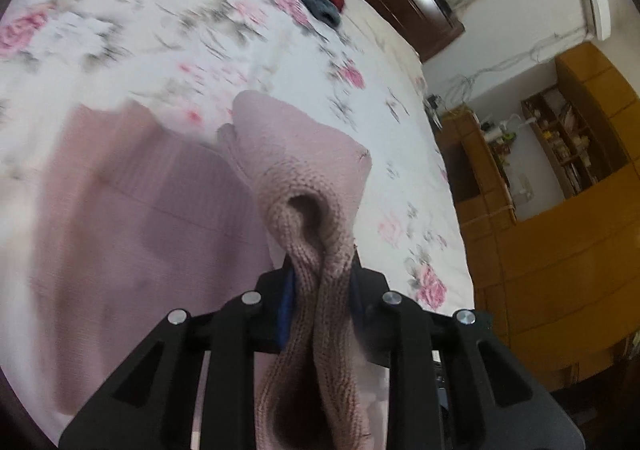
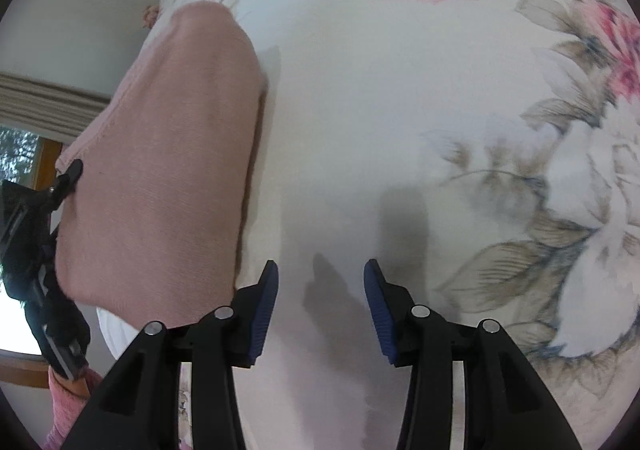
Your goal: Fold small clothes
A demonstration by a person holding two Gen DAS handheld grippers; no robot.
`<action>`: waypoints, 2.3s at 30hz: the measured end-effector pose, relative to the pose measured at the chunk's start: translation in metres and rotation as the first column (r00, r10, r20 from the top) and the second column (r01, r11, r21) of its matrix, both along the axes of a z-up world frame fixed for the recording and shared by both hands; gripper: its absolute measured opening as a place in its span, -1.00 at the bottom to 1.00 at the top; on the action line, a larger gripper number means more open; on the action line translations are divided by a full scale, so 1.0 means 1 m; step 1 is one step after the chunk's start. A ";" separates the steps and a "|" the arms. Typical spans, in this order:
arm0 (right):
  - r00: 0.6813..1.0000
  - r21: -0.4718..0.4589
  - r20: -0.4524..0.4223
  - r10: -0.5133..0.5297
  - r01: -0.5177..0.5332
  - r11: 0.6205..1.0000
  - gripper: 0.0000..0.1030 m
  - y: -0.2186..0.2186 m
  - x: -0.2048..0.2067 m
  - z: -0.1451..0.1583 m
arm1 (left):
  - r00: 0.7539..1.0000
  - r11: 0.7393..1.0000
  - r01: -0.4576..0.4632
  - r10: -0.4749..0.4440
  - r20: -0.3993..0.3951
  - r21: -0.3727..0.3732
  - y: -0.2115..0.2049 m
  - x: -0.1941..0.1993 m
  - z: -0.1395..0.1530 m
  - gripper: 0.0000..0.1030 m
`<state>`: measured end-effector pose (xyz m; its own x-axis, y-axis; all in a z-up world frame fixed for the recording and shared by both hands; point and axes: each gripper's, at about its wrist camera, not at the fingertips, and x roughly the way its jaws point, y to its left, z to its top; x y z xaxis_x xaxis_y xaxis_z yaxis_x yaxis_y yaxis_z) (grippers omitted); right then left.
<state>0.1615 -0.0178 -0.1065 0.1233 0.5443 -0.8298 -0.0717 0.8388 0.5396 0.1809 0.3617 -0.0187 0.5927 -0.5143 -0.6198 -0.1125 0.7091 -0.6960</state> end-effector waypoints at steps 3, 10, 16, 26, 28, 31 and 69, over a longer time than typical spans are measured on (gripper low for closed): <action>0.999 0.011 0.009 0.037 -0.037 0.999 -0.10 0.017 -0.002 0.002 | 0.999 0.999 -0.038 0.039 -0.024 0.020 0.036 -0.011 -0.003 -0.58; 0.990 0.069 0.032 0.141 -0.143 0.987 -0.06 0.062 -0.010 0.010 | 0.995 0.998 -0.062 0.063 -0.077 0.022 0.082 -0.025 -0.035 -0.58; 0.980 0.124 0.031 0.196 -0.199 0.972 0.05 0.091 -0.019 0.011 | 0.987 0.995 -0.093 0.086 -0.133 -0.048 0.102 -0.027 -0.072 -0.58; 0.973 0.110 -0.037 0.229 -0.223 0.968 0.08 0.123 -0.010 -0.015 | 0.974 0.995 -0.101 0.099 -0.202 0.000 0.103 -0.036 -0.091 -0.47; 0.972 0.114 -0.037 0.230 -0.224 0.968 0.08 0.120 -0.010 -0.015 | 0.978 0.996 -0.094 0.094 -0.188 0.009 0.101 -0.048 -0.081 -0.47; 0.972 0.131 -0.036 0.231 -0.224 0.966 0.08 0.119 -0.009 -0.011 | 0.985 0.998 -0.062 0.067 -0.157 0.032 0.096 -0.076 -0.063 -0.44; 0.966 0.106 0.028 0.257 -0.259 0.960 0.01 0.126 -0.009 0.008 | 0.978 0.941 -0.045 0.110 -0.179 0.335 0.115 -0.002 -0.031 -0.29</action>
